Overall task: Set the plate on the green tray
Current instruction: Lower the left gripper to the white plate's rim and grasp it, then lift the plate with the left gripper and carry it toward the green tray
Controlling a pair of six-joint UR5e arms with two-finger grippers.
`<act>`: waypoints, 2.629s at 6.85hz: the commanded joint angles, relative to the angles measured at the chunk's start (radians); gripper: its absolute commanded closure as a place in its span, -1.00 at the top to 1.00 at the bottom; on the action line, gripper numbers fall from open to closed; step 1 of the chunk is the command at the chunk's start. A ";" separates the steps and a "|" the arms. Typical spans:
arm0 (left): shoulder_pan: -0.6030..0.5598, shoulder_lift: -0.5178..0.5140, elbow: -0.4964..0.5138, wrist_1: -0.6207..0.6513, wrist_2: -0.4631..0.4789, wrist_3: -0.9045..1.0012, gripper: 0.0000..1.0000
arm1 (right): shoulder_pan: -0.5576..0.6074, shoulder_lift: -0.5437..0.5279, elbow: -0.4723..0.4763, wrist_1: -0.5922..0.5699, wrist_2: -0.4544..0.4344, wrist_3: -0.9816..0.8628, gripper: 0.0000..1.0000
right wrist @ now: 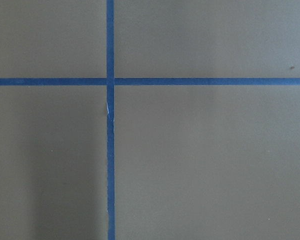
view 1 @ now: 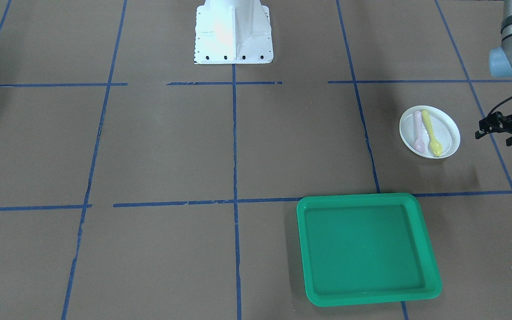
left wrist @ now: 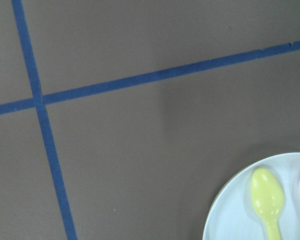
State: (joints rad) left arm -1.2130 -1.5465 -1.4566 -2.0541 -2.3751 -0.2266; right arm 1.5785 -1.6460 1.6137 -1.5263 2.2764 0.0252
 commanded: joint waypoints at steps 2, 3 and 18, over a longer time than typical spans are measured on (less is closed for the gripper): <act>0.020 0.002 0.064 -0.070 -0.061 -0.005 1.00 | 0.000 0.000 0.000 0.000 0.000 0.001 1.00; 0.032 0.002 0.064 -0.072 -0.062 -0.004 1.00 | 0.000 0.000 0.000 0.000 0.000 -0.001 1.00; 0.116 -0.049 0.078 -0.143 -0.147 -0.094 -1.00 | 0.000 0.000 0.000 0.000 0.000 0.001 1.00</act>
State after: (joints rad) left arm -1.0966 -1.5965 -1.3759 -2.1966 -2.5067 -0.3043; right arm 1.5785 -1.6459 1.6138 -1.5263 2.2764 0.0260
